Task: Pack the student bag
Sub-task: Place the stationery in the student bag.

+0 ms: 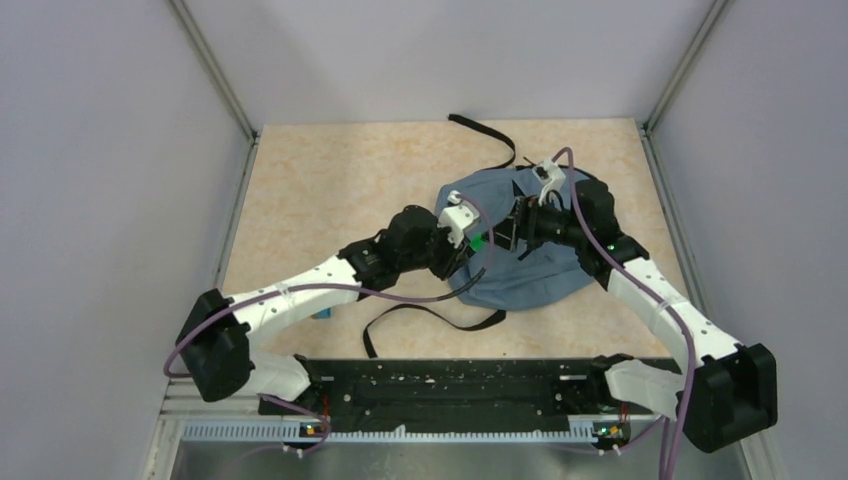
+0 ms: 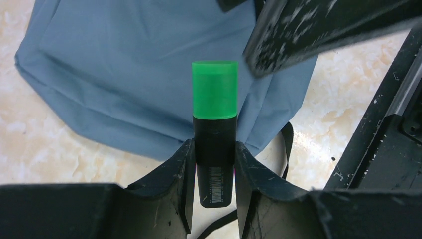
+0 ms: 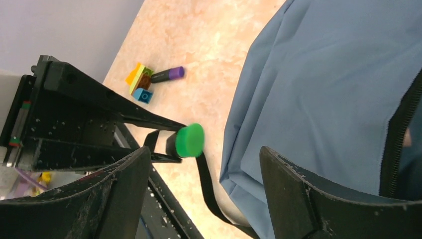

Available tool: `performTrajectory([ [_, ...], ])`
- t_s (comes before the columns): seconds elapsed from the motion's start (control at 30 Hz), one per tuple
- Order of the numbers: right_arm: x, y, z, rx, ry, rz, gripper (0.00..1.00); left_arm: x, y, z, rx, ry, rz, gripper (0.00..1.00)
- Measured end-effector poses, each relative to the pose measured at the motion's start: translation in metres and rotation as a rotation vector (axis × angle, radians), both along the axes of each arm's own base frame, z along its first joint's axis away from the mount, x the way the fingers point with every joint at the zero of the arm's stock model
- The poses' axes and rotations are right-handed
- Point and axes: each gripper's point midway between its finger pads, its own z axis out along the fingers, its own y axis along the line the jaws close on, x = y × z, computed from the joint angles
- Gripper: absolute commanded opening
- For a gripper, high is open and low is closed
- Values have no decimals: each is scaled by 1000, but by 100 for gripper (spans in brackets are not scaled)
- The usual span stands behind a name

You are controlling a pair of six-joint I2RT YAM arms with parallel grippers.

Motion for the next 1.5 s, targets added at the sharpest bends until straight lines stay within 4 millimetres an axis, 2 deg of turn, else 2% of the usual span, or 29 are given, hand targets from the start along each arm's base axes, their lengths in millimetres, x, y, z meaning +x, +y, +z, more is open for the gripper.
performTrajectory([
  [0.13,-4,8,-12,-4,48,46,74,0,-16,-8,32,-5,-38,16],
  [0.3,-8,15,-30,-25,106,79,66,-2,-27,-13,55,-12,-65,16],
  [0.4,-10,18,-29,-20,105,91,54,-1,-31,-9,53,-27,-78,16],
  [0.57,-5,20,-22,6,83,83,41,0,-34,-2,42,-45,-84,15],
  [0.73,2,21,-16,25,65,53,14,0,-34,-2,45,-51,-87,14],
  [0.87,4,22,-15,41,70,38,0,2,-33,-2,49,-58,-80,16],
  [0.97,6,22,-14,46,67,29,0,3,-33,-1,47,-63,-75,31],
  [1.1,9,16,-11,39,42,-25,0,5,-34,2,38,-72,-70,72],
  [1.17,15,7,-8,17,12,-90,0,6,-36,4,25,-75,-65,85],
  [1.27,26,-15,3,-34,-63,-225,0,10,-38,10,-9,-80,-36,92],
  [1.5,59,-82,37,-177,-213,-553,0,18,-25,9,-103,-15,90,91],
])
